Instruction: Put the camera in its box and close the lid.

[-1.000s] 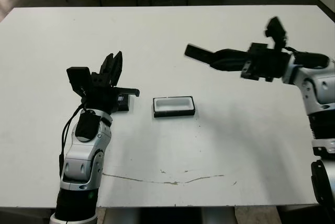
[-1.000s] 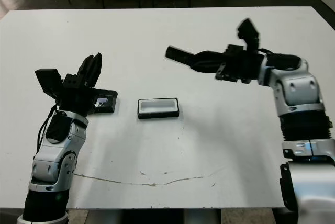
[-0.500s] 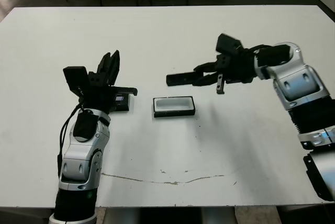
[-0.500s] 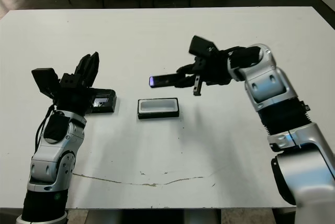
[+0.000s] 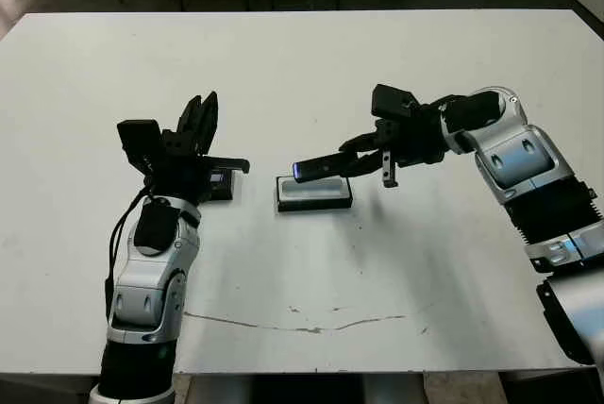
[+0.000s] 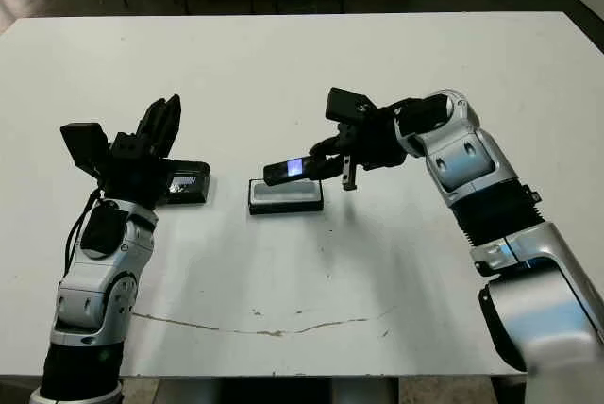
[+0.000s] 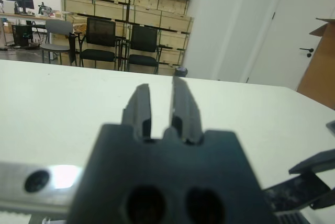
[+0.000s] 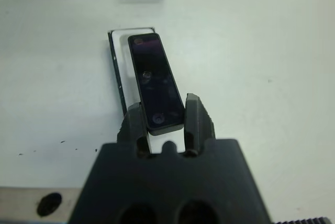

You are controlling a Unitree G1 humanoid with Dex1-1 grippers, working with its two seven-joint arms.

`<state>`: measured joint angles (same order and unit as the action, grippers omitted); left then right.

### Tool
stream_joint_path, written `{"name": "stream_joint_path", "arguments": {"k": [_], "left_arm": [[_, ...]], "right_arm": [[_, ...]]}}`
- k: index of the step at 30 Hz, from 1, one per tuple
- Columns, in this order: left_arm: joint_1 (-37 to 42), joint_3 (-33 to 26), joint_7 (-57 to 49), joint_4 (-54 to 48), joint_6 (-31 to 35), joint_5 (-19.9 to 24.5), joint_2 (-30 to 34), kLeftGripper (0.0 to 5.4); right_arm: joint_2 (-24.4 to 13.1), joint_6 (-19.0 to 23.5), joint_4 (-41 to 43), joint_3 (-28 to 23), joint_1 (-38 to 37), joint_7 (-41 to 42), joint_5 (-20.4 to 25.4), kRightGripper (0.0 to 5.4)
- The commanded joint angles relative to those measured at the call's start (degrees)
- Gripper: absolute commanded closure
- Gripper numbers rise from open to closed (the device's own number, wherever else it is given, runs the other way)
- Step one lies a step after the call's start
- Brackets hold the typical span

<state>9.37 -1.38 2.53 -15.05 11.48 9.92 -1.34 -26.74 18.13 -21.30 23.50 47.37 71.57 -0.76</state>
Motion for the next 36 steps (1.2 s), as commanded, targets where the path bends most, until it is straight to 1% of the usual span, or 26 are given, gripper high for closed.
{"name": "stream_joint_path", "arguments": {"k": [1, 5, 9, 12, 17, 25, 31, 34, 35, 36], "left_arm": [[-0.6, 0.0, -0.3, 0.4, 0.7, -0.2, 0.1, 5.4], [-0.8, 0.1, -0.1, 0.7, 0.0, -0.1, 0.0, 5.4], [-0.9, 0.2, -0.1, 0.9, -0.5, -0.6, 0.1, 5.4], [-1.0, 0.1, 0.0, 0.9, -0.4, -0.3, -0.1, 5.4], [-1.2, 0.0, 0.1, 0.8, -0.4, -0.1, -0.2, 5.4], [-1.3, 0.2, -0.2, 0.8, -0.1, -0.2, -0.5, 5.4], [-1.4, 0.3, -0.5, 0.7, -0.1, -0.7, -0.6, 5.4], [-1.5, 0.2, -0.4, 0.9, -0.5, -0.9, -0.7, 5.4], [-1.5, 0.2, -0.4, 0.9, -0.5, -0.9, -0.7, 5.4], [-1.5, 0.2, -0.3, 0.9, -0.5, -0.8, -0.7, 5.4]], "right_arm": [[0.8, 0.9, -1.3, 0.5, -1.0, 0.6, 0.0, 5.39], [1.1, 2.5, -1.0, 1.4, -1.2, 0.4, -0.8, 5.39], [1.3, 1.9, -0.1, 2.0, -2.0, -1.0, -2.1, 5.39], [1.7, 2.7, -0.2, 2.5, -1.9, -0.7, -2.5, 5.39], [2.6, 2.7, 0.2, 3.4, -2.2, -0.9, -3.1, 5.39], [5.0, 2.3, 0.5, 5.4, -1.6, -2.1, -4.9, 5.39], [7.5, 4.3, 0.8, 5.8, -1.0, -2.6, -4.9, 5.39], [7.8, 2.7, -0.5, 5.6, -0.1, 0.5, -3.3, 4.92], [7.8, 1.6, -1.0, 5.3, 0.1, 1.1, -2.9, 4.7], [7.5, -0.5, -1.2, 5.1, 0.2, 1.0, -3.1, 4.49]]}}
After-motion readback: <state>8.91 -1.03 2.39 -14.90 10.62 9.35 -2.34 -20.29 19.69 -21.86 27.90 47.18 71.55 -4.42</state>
